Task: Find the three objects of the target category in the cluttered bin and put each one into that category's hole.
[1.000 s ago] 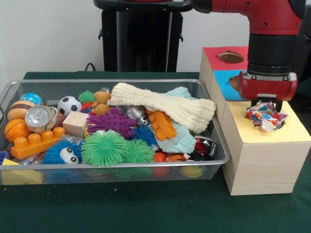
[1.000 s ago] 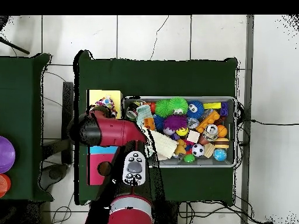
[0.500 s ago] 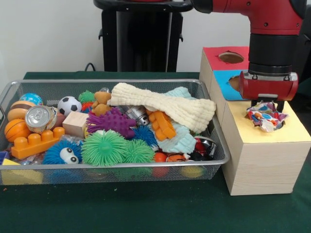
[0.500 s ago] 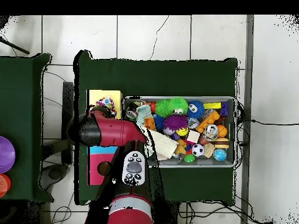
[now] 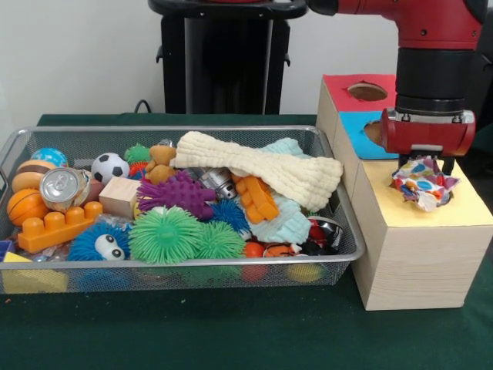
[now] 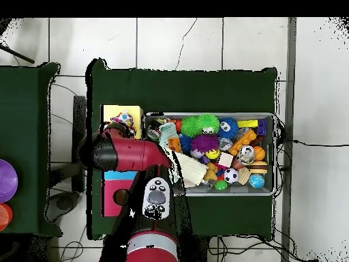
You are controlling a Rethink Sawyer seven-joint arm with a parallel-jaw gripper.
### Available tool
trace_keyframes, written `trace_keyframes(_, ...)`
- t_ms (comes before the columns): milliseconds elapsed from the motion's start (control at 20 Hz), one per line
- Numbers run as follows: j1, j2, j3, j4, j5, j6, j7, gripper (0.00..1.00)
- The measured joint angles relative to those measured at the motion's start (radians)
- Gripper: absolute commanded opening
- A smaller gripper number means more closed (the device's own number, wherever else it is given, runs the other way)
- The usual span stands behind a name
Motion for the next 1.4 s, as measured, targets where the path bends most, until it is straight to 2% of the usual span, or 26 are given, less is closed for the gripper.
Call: trace_keyframes(1400, 0.000, -0.028, -0.003, 0.020, 0.000, 0.006, 0.000, 1.00)
